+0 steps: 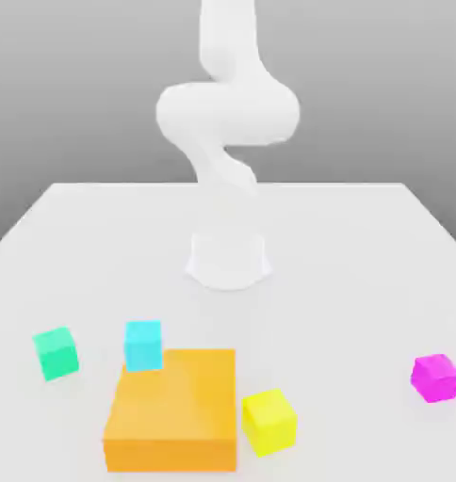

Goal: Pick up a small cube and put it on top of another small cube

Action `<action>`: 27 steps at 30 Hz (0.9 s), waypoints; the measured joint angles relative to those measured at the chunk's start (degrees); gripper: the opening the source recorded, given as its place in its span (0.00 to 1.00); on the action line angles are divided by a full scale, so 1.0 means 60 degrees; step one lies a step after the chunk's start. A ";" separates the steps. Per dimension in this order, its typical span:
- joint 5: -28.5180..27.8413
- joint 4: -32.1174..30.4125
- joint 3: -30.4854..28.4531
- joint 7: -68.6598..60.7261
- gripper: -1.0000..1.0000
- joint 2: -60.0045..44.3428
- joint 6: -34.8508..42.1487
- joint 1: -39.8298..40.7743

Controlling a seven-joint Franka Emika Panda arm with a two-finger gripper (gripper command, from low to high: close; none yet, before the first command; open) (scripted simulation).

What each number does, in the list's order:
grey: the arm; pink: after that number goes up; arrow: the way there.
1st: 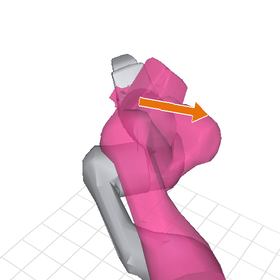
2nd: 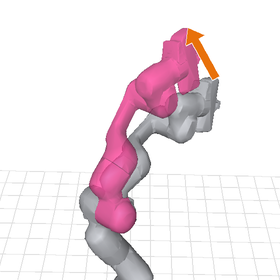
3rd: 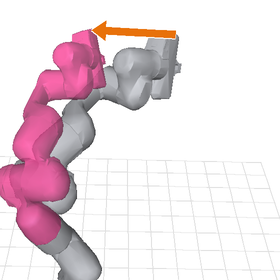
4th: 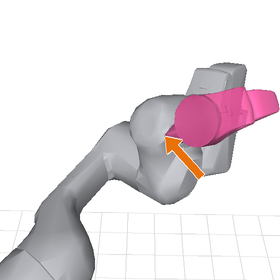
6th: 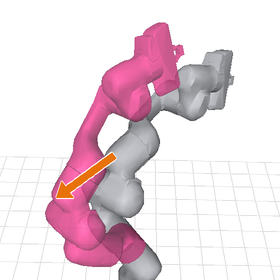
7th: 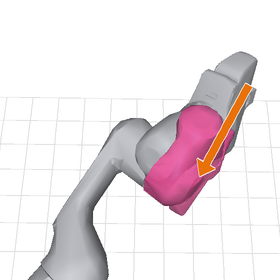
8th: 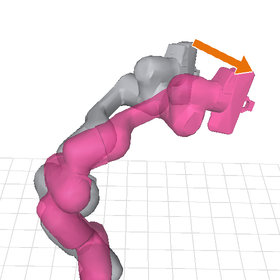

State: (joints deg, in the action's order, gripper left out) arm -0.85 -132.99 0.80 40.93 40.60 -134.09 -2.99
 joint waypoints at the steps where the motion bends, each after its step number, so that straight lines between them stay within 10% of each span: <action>1: -0.0052 -0.0087 0.0062 -0.0360 0.50 -0.0377 -0.0166 -0.0206; 27: -0.1526 -0.1907 0.1910 -0.8199 0.50 -0.9434 -0.4341 -0.4227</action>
State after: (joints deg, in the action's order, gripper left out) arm -10.00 -144.43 12.25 -8.27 -16.01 -160.14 -28.36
